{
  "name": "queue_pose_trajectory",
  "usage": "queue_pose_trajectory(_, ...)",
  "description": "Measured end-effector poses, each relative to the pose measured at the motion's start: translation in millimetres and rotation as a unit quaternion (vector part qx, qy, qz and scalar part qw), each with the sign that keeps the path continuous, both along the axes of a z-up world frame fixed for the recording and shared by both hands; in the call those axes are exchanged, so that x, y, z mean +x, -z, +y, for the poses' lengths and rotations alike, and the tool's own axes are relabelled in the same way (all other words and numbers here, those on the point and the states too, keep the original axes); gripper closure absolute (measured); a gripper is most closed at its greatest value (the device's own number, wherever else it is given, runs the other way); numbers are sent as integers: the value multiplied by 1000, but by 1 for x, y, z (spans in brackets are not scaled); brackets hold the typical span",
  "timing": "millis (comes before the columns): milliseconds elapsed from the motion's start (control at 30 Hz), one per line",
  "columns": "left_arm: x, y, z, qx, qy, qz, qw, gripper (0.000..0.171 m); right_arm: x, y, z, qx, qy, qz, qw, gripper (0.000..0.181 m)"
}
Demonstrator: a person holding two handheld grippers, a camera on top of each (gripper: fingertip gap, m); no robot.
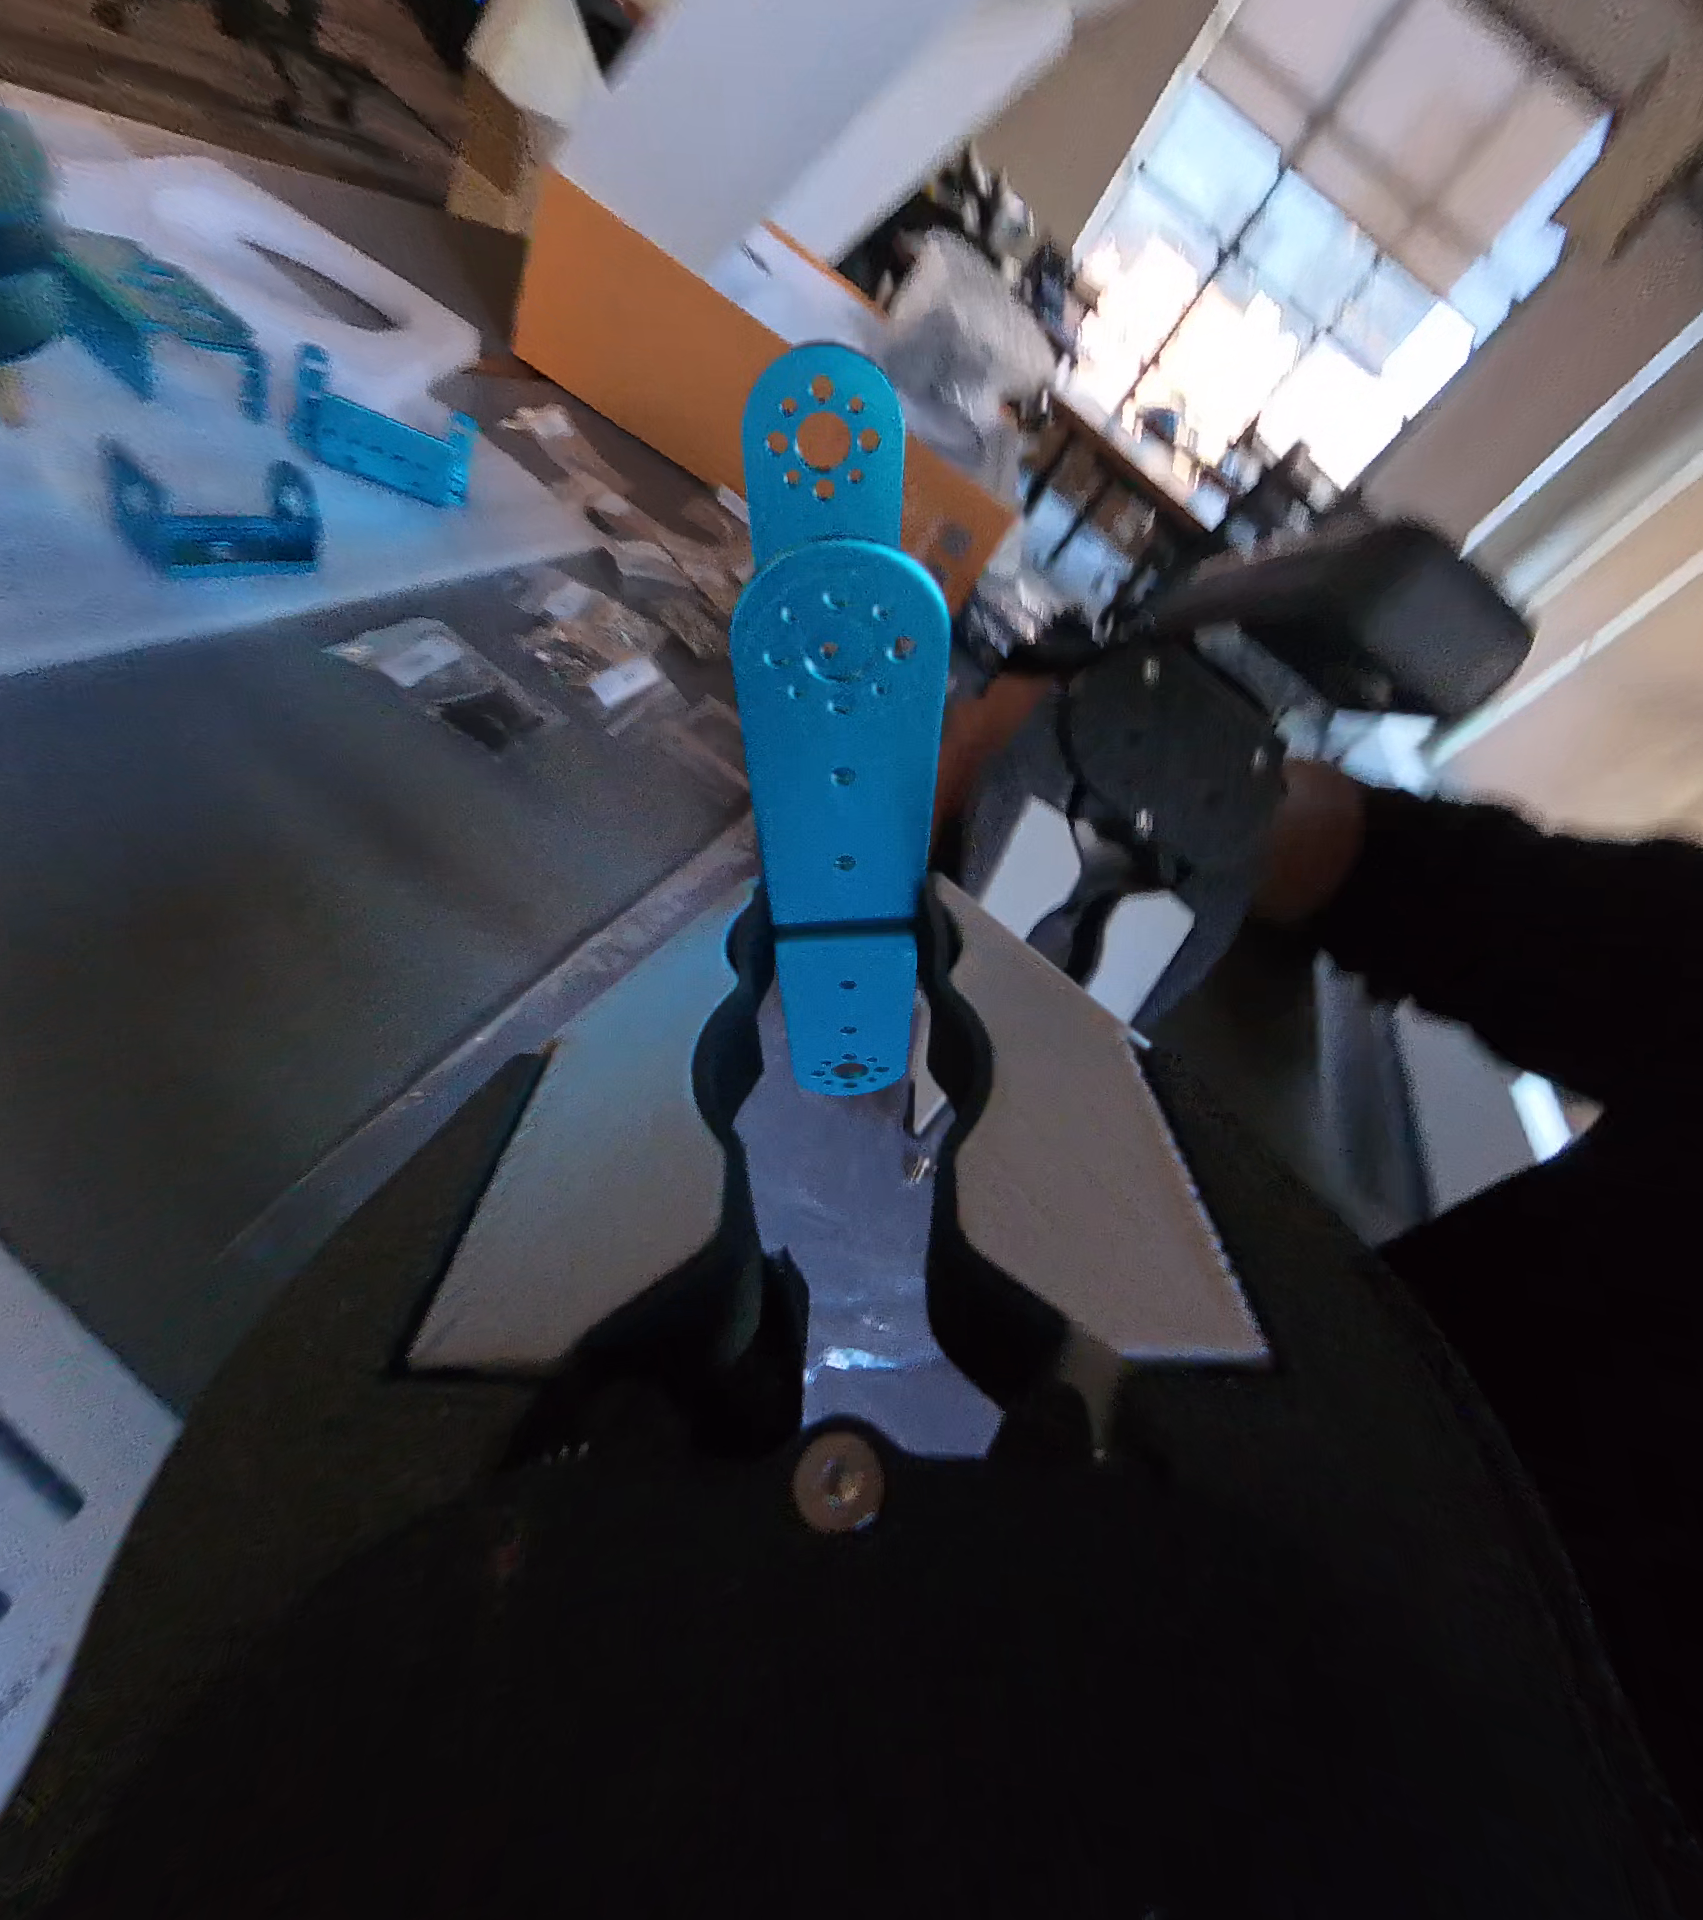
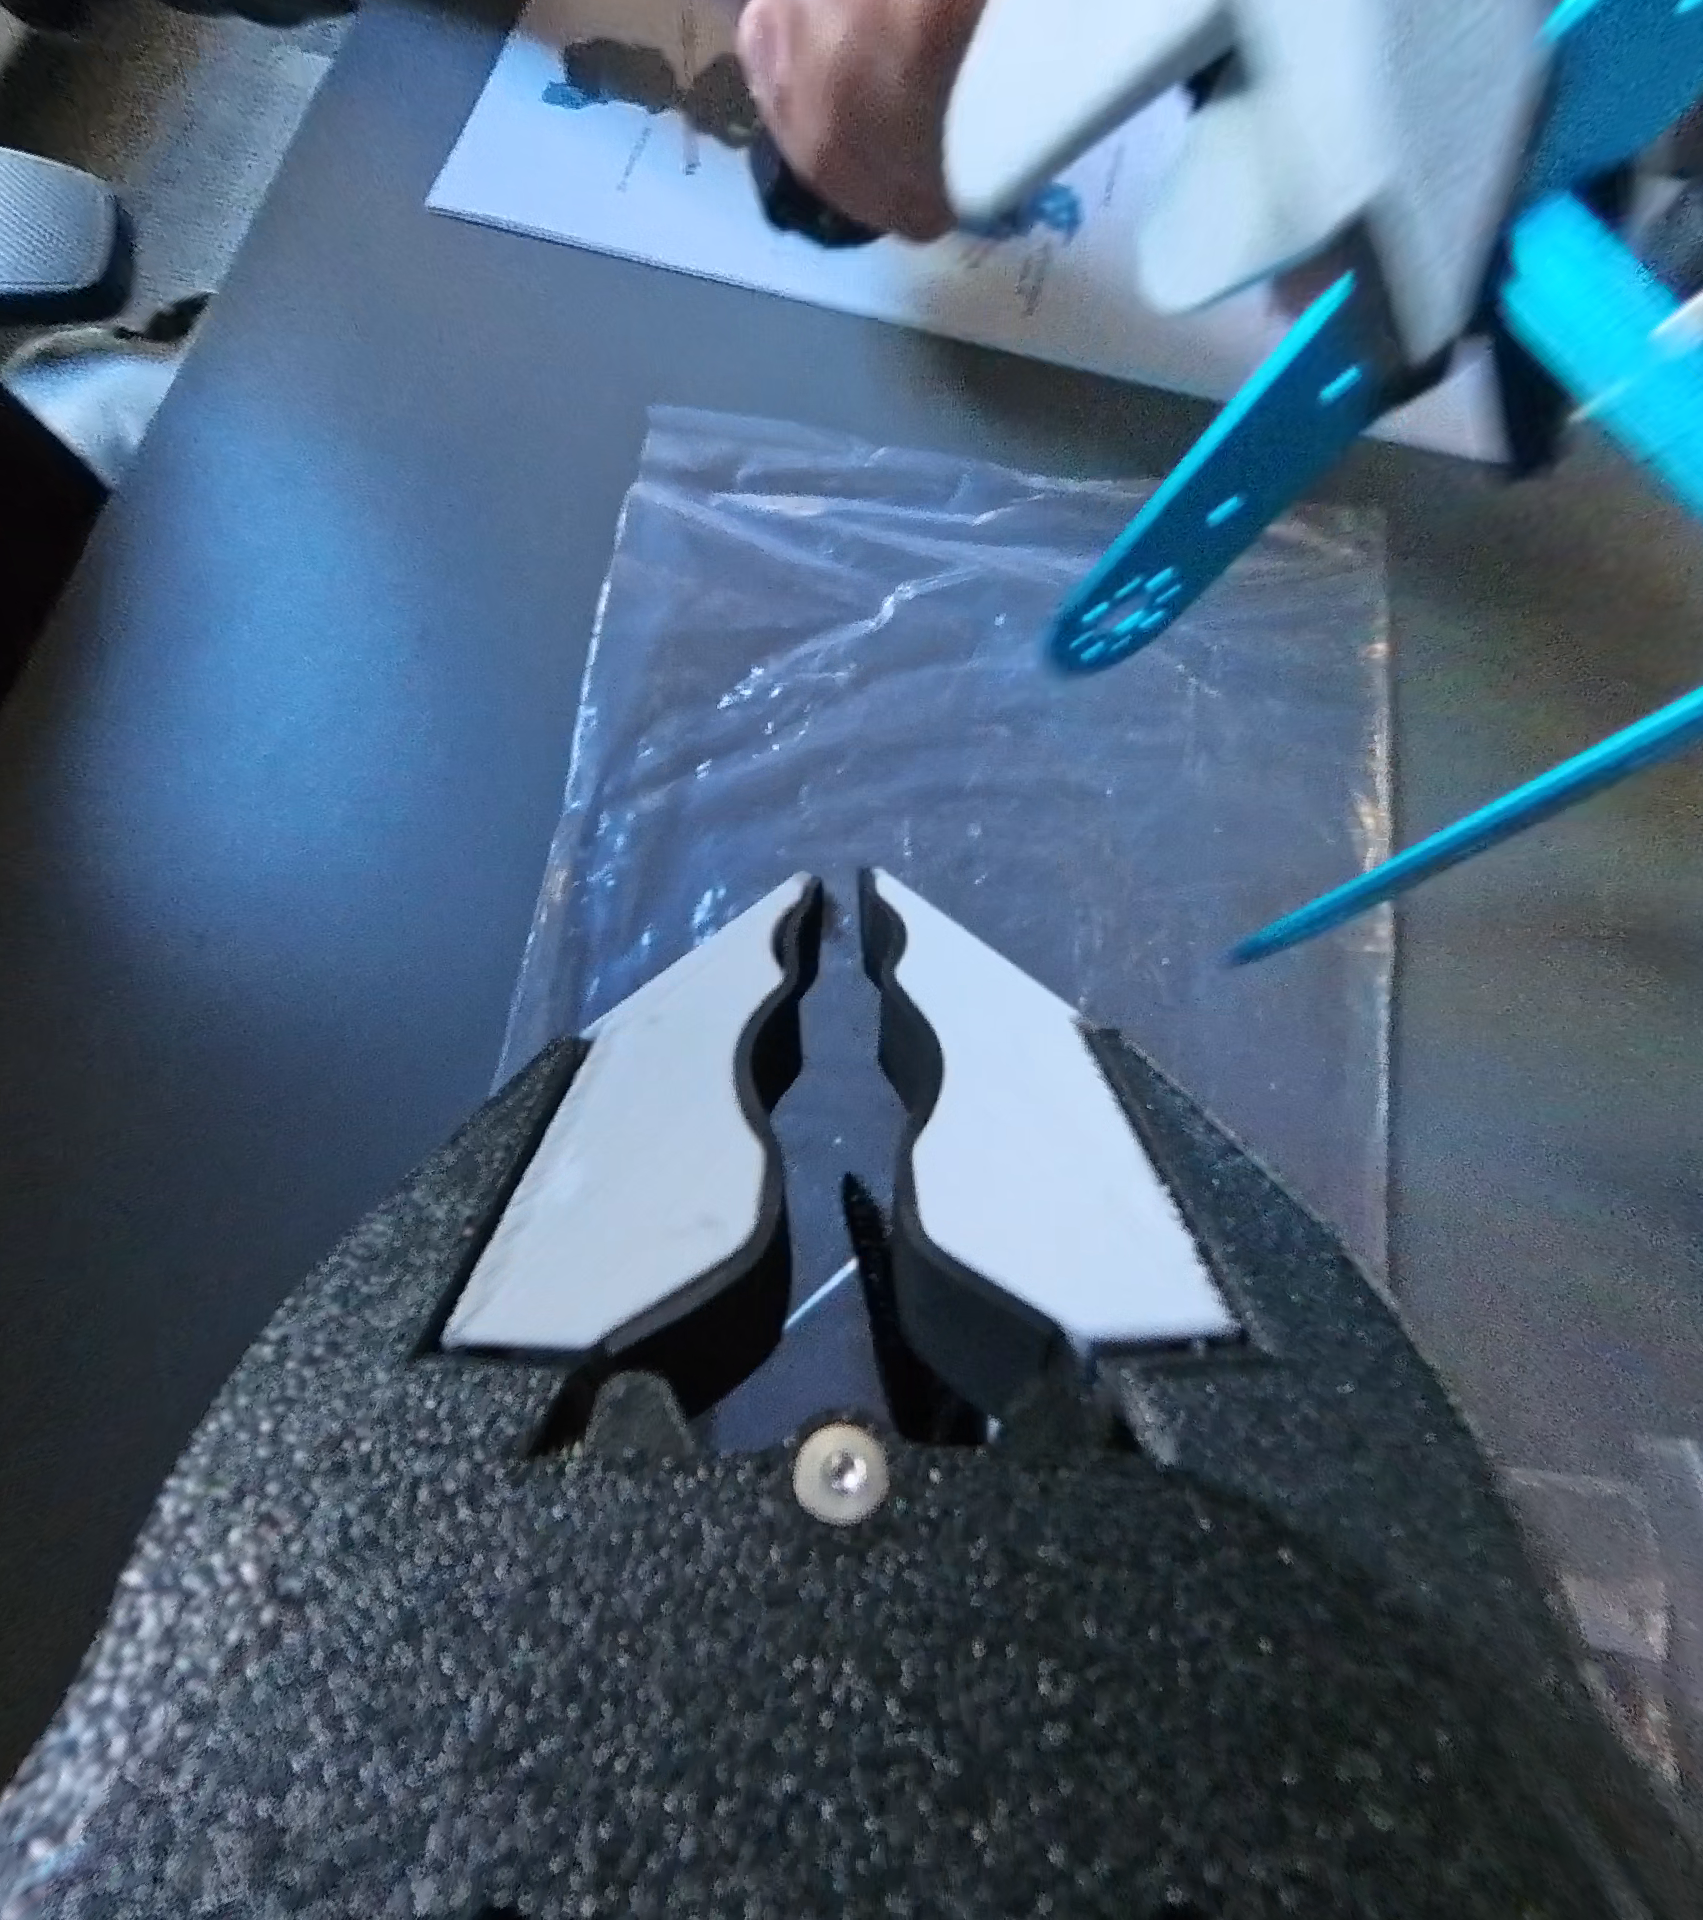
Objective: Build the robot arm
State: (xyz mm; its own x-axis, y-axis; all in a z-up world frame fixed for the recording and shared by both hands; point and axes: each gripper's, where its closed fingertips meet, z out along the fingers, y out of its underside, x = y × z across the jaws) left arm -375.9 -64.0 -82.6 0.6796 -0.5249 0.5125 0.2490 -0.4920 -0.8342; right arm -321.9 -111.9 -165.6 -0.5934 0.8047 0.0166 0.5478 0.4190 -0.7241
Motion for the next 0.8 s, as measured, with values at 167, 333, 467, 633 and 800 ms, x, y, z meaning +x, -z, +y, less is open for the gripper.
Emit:
queue_pose_trajectory(167,-41,-22,9,-13,-49,-156,986,145,4,6,1,-4,-14,-17,1000,173)
queue_pose_trajectory(333,-46,-26,10,-12,-56,-187,981,145,2,9,-1,-9,-10,-27,1000,175)
queue_pose_trajectory(467,-39,-25,9,-7,-49,-168,984,145,3,11,0,-10,-10,-34,999,179)
queue_pose_trajectory(633,-35,-24,8,-6,-42,-161,986,145,4,13,2,13,-13,-27,999,180)
queue_pose_trajectory(800,-39,-25,8,0,-56,-153,987,145,1,12,6,36,-7,-16,999,181)
